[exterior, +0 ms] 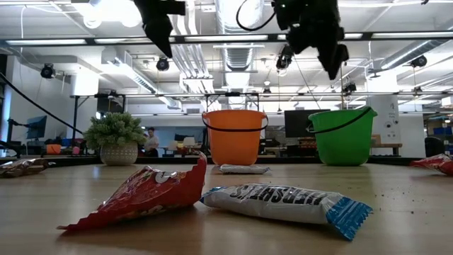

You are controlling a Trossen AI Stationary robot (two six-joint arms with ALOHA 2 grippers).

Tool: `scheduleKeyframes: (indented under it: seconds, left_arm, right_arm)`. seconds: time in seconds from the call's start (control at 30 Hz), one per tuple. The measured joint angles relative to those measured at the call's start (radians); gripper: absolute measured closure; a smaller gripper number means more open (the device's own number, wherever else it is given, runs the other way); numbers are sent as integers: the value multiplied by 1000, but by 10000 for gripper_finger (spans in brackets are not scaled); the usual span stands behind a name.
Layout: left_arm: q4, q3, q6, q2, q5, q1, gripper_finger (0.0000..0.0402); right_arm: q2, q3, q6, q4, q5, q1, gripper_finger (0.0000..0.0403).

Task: Organize candy in baskets
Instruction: Put the white chocolate bar into the orange bucket

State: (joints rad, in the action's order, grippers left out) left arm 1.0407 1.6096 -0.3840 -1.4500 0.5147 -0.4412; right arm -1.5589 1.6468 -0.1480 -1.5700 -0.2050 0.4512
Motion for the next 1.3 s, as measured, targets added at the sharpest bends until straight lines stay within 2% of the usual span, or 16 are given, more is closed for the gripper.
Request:
scheduleKeyframes:
  seconds: [0.13, 0.27, 0.53, 0.73, 1.03, 1.3]
  left_arm:
    - [46, 0, 0, -3, 0, 0, 272]
    - [68, 0, 2, -1, 0, -1, 272]
    - [196, 0, 38, 7, -7, -1, 272]
    - [274, 0, 88, 7, -43, -1, 272]
    - [308, 0, 129, 9, -187, -1, 272]
    - [321, 0, 127, 11, -193, -1, 272]
  right_arm:
    - [49, -107, -3, -2, 16, -37, 195]
    - [108, -218, -12, -1, 111, -74, 195]
    - [225, -392, -135, 35, 93, -97, 195]
    - [274, -447, -280, 250, -57, -150, 195]
    - [233, -440, -488, 614, -94, -367, 195]
    - [113, -440, -587, 758, -83, -552, 195]
